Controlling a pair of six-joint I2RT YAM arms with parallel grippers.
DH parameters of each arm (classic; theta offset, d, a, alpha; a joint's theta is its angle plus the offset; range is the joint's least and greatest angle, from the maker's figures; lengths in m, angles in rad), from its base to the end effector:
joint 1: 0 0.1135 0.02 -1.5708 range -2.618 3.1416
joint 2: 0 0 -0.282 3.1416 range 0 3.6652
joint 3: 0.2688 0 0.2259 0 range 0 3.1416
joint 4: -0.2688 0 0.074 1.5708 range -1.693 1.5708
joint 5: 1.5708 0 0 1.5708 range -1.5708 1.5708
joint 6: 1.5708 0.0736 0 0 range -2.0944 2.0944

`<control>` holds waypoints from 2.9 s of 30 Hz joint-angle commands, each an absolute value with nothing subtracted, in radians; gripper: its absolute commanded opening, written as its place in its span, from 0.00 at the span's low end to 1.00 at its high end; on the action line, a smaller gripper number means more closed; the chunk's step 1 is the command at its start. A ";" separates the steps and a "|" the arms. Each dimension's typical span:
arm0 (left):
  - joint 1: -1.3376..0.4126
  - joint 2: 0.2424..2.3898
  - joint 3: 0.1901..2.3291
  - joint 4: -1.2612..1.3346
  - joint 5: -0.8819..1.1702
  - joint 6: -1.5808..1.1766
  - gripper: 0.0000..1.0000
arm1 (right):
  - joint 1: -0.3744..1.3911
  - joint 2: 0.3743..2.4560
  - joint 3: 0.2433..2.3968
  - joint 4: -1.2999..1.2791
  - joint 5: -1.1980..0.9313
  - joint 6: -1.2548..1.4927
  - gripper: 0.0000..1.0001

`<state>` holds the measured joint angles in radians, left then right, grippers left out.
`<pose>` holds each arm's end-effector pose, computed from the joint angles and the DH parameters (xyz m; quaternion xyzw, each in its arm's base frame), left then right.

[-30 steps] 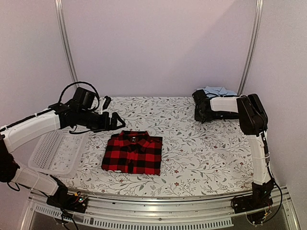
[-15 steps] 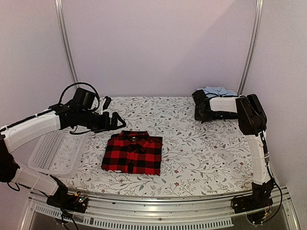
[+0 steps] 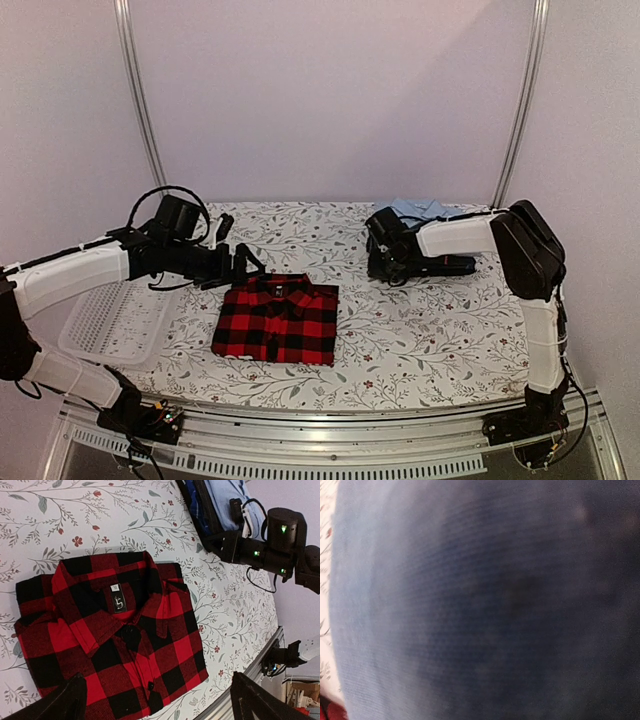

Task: Fold and stack the long sleeve shirts
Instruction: Move the square-folded shirt to the center of the board, then pick up the square-folded shirt from the center of the board.

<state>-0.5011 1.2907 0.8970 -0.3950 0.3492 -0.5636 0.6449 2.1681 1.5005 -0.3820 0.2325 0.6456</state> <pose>0.2221 -0.1504 0.2548 0.0377 0.9121 -0.3289 0.2419 0.3772 0.2625 0.1327 0.0302 0.9597 0.0644 0.2719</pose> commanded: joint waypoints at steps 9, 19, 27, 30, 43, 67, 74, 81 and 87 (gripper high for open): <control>-0.499 1.286 0.826 -0.324 0.386 -0.605 1.00 | 0.827 2.153 1.470 -0.289 0.075 0.858 0.00; -0.499 1.292 0.822 -0.327 0.337 -0.615 1.00 | 0.838 2.107 1.488 -0.277 0.033 0.791 0.25; -0.469 1.306 0.820 -0.365 0.269 -0.598 1.00 | 0.897 2.019 1.457 -0.282 0.033 0.767 0.49; -0.461 1.315 0.815 -0.371 0.254 -0.598 1.00 | 0.924 1.994 1.427 -0.284 0.032 0.774 0.55; -0.418 1.344 0.764 -0.365 0.193 -0.613 1.00 | 0.978 1.999 1.338 -0.285 0.078 0.826 0.52; -0.411 1.488 0.622 -0.196 0.153 -0.695 0.71 | 1.004 2.121 1.384 -0.333 0.110 0.819 0.45; -0.429 1.549 0.613 -0.174 0.151 -0.704 0.52 | 1.011 2.147 1.410 -0.334 0.075 0.814 0.37; -0.453 1.599 0.624 -0.168 0.151 -0.714 0.23 | 1.013 2.152 1.414 -0.348 0.078 0.815 0.20; -0.457 1.582 0.634 -0.186 0.158 -0.708 0.01 | 1.022 2.136 1.433 -0.341 0.083 0.775 0.00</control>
<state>-0.4408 1.5627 0.6422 -0.1085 0.1604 -0.7094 1.0023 2.1124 1.4094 -0.2981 0.0906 0.8093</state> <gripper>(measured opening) 0.055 0.043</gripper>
